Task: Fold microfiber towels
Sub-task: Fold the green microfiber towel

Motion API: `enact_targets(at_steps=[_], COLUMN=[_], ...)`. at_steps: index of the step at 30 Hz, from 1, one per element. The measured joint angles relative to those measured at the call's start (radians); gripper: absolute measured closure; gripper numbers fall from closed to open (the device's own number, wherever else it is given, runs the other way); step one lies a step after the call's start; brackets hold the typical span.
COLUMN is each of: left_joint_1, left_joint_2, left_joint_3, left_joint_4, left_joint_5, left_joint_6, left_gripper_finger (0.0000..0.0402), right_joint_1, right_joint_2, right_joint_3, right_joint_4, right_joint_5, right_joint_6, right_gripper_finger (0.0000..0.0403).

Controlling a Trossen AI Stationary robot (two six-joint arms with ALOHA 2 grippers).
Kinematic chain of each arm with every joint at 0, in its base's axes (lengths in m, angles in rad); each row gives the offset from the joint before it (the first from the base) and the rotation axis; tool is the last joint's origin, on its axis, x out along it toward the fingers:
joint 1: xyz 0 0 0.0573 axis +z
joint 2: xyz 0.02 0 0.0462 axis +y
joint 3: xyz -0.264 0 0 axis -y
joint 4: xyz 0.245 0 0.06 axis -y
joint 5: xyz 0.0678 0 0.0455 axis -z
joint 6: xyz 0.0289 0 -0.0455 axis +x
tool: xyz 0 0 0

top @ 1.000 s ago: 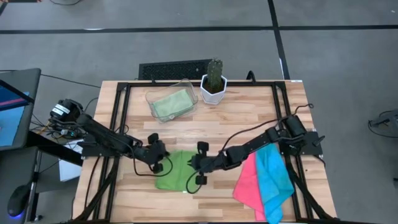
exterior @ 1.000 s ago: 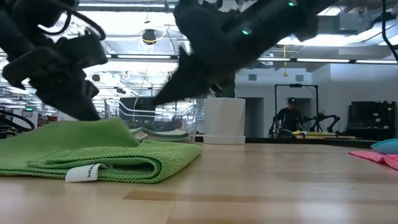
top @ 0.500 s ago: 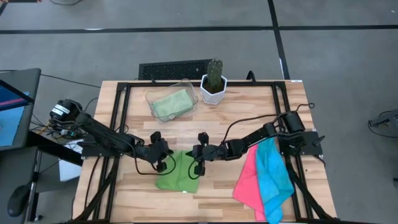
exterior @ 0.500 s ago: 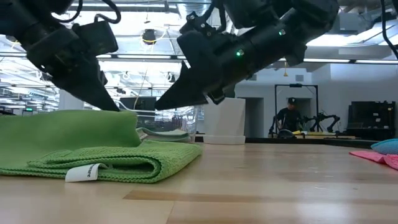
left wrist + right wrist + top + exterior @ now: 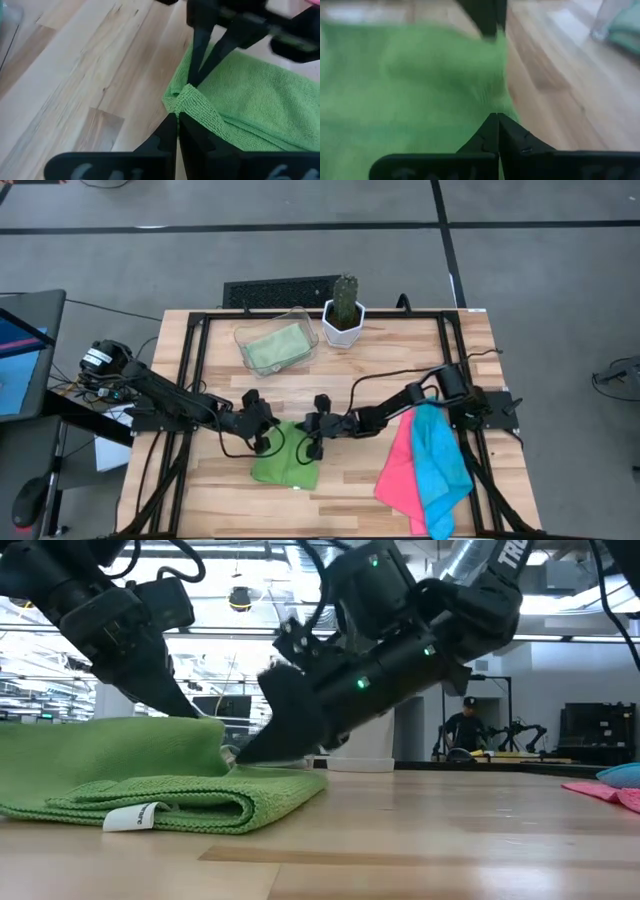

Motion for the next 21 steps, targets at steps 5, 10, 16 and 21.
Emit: enact_targets(at_steps=[5,10,16,21], left_joint_1=[0.000,0.002,0.032,0.065], left_joint_2=[0.000,0.000,0.000,0.000], left_joint_3=[0.000,0.006,0.036,0.039], left_joint_4=[0.011,0.036,0.075,0.145], left_joint_5=[-0.002,-0.005,-0.025,-0.003], left_joint_6=[-0.001,-0.007,-0.011,0.006], left_gripper_finger=[0.0399,0.0399,0.0399,0.0399], right_joint_1=[-0.018,-0.021,-0.022,-0.021], right_joint_2=[0.022,0.021,0.020,0.020], right_joint_3=[-0.001,0.001,0.001,0.001], right_joint_4=[-0.007,-0.007,0.002,0.001], right_joint_5=[-0.018,-0.026,-0.027,-0.027], right_joint_6=[0.019,0.020,0.026,0.021], right_gripper_finger=[0.0391,0.0385,0.0385,0.0387])
